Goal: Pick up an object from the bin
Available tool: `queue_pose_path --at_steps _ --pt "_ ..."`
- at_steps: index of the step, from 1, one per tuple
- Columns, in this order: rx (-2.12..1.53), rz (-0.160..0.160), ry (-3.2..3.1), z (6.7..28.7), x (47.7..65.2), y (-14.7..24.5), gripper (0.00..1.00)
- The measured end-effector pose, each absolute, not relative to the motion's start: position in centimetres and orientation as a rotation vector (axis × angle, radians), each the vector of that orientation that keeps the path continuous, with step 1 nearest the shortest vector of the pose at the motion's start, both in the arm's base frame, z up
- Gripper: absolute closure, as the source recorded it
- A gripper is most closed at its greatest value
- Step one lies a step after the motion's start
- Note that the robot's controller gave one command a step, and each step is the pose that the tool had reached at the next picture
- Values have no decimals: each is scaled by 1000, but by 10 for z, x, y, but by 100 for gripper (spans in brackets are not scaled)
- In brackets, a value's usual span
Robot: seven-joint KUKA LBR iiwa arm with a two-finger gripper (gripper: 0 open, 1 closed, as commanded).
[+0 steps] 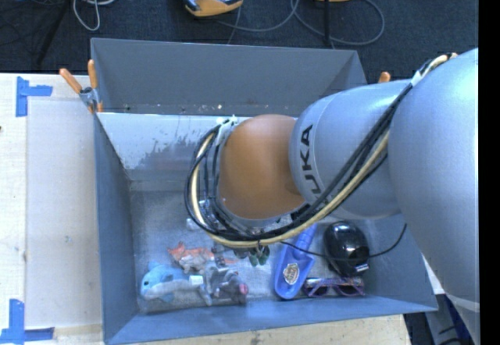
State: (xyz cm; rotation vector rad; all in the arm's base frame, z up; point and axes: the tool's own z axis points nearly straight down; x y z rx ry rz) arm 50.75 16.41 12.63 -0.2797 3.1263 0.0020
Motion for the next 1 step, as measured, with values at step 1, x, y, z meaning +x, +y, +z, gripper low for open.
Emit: queue_pose_path --at_steps 1 --pt "114 8 3120 75 514 168 100"
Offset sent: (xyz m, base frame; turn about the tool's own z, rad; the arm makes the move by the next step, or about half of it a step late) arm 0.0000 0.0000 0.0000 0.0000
